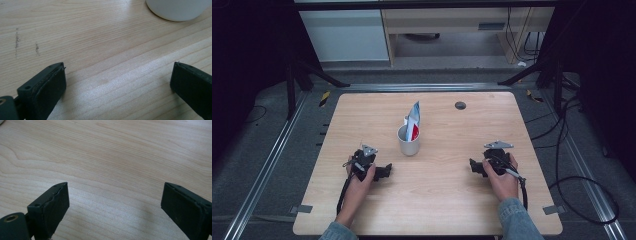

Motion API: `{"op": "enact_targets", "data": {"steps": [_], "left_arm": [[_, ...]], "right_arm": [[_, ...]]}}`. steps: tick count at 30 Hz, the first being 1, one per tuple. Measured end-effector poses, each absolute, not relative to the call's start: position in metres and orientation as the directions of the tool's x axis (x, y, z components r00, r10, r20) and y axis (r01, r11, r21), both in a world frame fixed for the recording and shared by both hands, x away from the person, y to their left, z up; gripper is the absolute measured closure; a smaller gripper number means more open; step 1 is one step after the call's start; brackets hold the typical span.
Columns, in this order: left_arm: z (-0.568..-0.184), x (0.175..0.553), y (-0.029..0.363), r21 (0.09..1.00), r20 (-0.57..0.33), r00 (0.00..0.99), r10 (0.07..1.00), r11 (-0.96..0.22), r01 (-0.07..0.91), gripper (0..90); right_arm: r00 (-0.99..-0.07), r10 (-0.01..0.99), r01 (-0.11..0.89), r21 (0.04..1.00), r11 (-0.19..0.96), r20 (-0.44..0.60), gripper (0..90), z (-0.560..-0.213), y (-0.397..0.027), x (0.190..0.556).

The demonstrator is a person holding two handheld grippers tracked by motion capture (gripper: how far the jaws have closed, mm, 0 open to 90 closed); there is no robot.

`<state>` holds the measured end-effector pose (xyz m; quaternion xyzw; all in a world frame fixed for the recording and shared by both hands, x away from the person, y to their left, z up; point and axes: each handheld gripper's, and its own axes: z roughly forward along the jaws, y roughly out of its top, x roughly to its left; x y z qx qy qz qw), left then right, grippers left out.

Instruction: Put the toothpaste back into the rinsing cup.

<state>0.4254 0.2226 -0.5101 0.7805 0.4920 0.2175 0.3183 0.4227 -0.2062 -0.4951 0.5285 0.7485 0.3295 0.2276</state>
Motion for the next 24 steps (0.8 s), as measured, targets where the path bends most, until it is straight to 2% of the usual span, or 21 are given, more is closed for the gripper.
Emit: {"op": "enact_targets", "data": {"steps": [13, 19, 24], "left_arm": [[-0.510, 0.425, 0.222, 0.711, 0.027, 0.423, 0.906, -0.315, 0.629, 0.0], [-0.510, 0.425, 0.222, 0.710, 0.027, 0.425, 0.905, -0.316, 0.629, 0.0], [-0.510, 0.425, 0.221, 0.711, 0.027, 0.428, 0.903, -0.318, 0.627, 0.0]], "right_arm": [[-0.322, 0.947, 0.681, 0.695, 0.233, -0.002, 6.2, -0.509, -0.203, 0.426], [-0.321, 0.947, 0.660, 0.715, 0.230, -0.007, 0.5, -0.513, -0.202, 0.426], [-0.312, 0.950, 0.655, 0.725, 0.214, 0.001, 0.2, -0.514, -0.201, 0.426]]}}
